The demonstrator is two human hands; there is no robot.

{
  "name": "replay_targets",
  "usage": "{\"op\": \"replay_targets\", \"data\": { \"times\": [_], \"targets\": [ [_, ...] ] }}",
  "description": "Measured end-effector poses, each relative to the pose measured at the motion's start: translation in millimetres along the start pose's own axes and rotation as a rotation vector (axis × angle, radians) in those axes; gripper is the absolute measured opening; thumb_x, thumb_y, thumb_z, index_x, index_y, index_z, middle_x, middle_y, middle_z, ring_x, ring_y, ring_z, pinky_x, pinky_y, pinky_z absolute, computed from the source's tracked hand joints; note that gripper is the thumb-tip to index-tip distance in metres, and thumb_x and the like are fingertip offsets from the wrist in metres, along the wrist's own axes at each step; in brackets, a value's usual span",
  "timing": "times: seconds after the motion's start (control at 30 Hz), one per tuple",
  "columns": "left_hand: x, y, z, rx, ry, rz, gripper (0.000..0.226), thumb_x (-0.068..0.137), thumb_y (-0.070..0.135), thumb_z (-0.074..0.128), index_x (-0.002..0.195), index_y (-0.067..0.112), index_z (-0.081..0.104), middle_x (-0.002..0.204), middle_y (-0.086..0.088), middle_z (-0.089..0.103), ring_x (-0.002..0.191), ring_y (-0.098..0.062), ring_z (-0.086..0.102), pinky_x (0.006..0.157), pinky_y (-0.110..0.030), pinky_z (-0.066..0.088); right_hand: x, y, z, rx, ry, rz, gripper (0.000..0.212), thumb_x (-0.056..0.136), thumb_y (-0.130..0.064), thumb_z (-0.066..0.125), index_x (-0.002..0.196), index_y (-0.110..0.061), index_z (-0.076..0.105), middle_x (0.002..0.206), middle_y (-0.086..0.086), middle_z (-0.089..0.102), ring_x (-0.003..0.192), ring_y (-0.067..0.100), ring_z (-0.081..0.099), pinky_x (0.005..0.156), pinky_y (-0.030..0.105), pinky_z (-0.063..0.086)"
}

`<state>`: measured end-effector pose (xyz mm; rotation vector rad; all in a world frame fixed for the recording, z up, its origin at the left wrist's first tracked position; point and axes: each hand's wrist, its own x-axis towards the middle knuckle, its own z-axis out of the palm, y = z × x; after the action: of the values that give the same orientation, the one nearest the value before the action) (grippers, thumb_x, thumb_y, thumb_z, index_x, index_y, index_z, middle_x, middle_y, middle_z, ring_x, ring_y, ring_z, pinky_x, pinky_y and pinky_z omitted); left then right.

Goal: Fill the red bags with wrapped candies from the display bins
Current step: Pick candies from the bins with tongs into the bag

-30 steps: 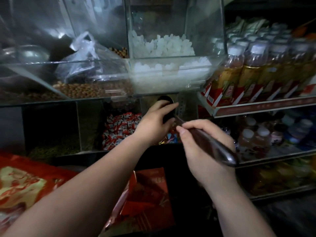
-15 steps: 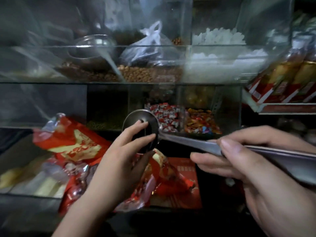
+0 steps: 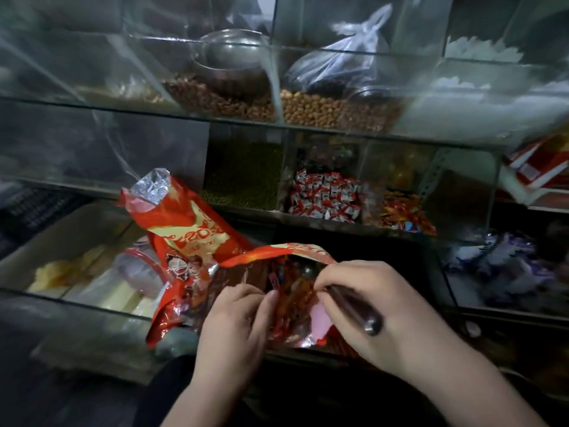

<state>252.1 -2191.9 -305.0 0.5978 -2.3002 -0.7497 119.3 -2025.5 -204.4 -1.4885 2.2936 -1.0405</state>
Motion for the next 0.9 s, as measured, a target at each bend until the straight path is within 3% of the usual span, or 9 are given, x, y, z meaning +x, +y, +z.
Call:
{"op": "replay_targets", "data": {
  "times": [0.1, 0.23, 0.3, 0.33, 0.4, 0.47, 0.57, 0.7, 0.9],
  "targets": [
    [-1, -2, 2, -0.027, -0.021, -0.077, 0.058, 0.104, 0.054, 0.032, 0.059, 0.024, 0.054, 0.063, 0.011, 0.055, 0.065, -0.007, 0.055, 0.06, -0.029, 0.043, 18, 17, 19, -0.095, -0.11, 0.08, 0.011, 0.092, -0.013, 0.071, 0.085, -0.022, 0.072, 0.08, -0.007, 0.069, 0.078, 0.014, 0.067, 0.075, 0.04, 0.055],
    [-3, 2, 7, 0.064, -0.061, -0.204, 0.049, 0.094, 0.047, 0.034, 0.053, 0.022, 0.032, 0.052, 0.005, 0.04, 0.053, -0.021, 0.05, 0.051, -0.037, 0.035, 35, 32, 29, 0.164, 0.058, 0.355, 0.026, 0.094, -0.033, 0.07, 0.075, -0.015, 0.069, 0.059, 0.007, 0.07, 0.055, 0.016, 0.073, 0.059, 0.039, 0.063],
    [-3, 2, 11, 0.142, -0.132, -0.255, 0.03, 0.088, 0.044, 0.044, 0.065, 0.024, 0.047, 0.06, 0.005, 0.051, 0.062, -0.024, 0.059, 0.054, -0.034, 0.041, 41, 34, 29, 0.303, 0.071, 0.487, 0.027, 0.092, -0.039, 0.07, 0.08, -0.015, 0.07, 0.057, 0.01, 0.07, 0.052, 0.021, 0.074, 0.049, 0.036, 0.062],
    [-3, 1, 14, 0.195, -0.186, -0.282, 0.017, 0.088, 0.043, 0.048, 0.084, 0.028, 0.056, 0.071, 0.006, 0.061, 0.071, -0.022, 0.063, 0.059, -0.033, 0.046, 44, 34, 31, 0.339, 0.055, 0.498, 0.024, 0.091, -0.04, 0.069, 0.081, -0.018, 0.071, 0.057, 0.01, 0.071, 0.052, 0.023, 0.075, 0.048, 0.034, 0.061],
    [-1, 0, 18, 0.256, -0.286, -0.33, 0.031, 0.09, 0.043, 0.052, 0.12, 0.034, 0.052, 0.093, 0.005, 0.068, 0.083, -0.02, 0.066, 0.069, -0.033, 0.053, 45, 31, 36, 0.39, 0.042, 0.52, 0.014, 0.092, -0.043, 0.068, 0.085, -0.032, 0.073, 0.055, 0.009, 0.072, 0.051, 0.024, 0.074, 0.046, 0.029, 0.058],
    [1, -1, 23, 0.251, -0.334, -0.337, 0.045, 0.091, 0.042, 0.055, 0.134, 0.033, 0.045, 0.11, 0.004, 0.067, 0.096, -0.02, 0.066, 0.078, -0.031, 0.054, 42, 26, 39, 0.459, 0.101, 0.553, 0.009, 0.095, -0.042, 0.069, 0.086, -0.043, 0.072, 0.054, 0.01, 0.072, 0.048, 0.024, 0.074, 0.043, 0.026, 0.055],
    [4, -3, 31, 0.19, -0.366, -0.336, 0.054, 0.09, 0.041, 0.06, 0.139, 0.032, 0.04, 0.131, 0.005, 0.057, 0.116, -0.018, 0.058, 0.094, -0.03, 0.049, 34, 19, 37, 0.534, 0.226, 0.568, 0.013, 0.096, -0.037, 0.07, 0.084, -0.041, 0.074, 0.052, 0.013, 0.071, 0.047, 0.027, 0.073, 0.044, 0.027, 0.055],
    [10, -6, 39, 0.114, -0.449, -0.346, 0.051, 0.092, 0.039, 0.059, 0.139, 0.027, 0.043, 0.134, 0.002, 0.053, 0.12, -0.019, 0.052, 0.102, -0.035, 0.044, 15, 11, 29, 0.607, 0.363, 0.522, 0.014, 0.095, -0.035, 0.071, 0.083, -0.041, 0.075, 0.055, 0.009, 0.073, 0.05, 0.024, 0.075, 0.046, 0.026, 0.058],
    [21, -2, 49, 0.001, -0.4, -0.199, 0.043, 0.095, 0.037, 0.057, 0.137, 0.029, 0.052, 0.143, 0.007, 0.045, 0.132, -0.015, 0.04, 0.114, -0.038, 0.033, -2, 13, 26, 0.659, 0.466, 0.431, 0.01, 0.09, -0.039, 0.073, 0.084, -0.032, 0.075, 0.069, 0.002, 0.078, 0.066, 0.016, 0.079, 0.058, 0.028, 0.064]
  ]
}}
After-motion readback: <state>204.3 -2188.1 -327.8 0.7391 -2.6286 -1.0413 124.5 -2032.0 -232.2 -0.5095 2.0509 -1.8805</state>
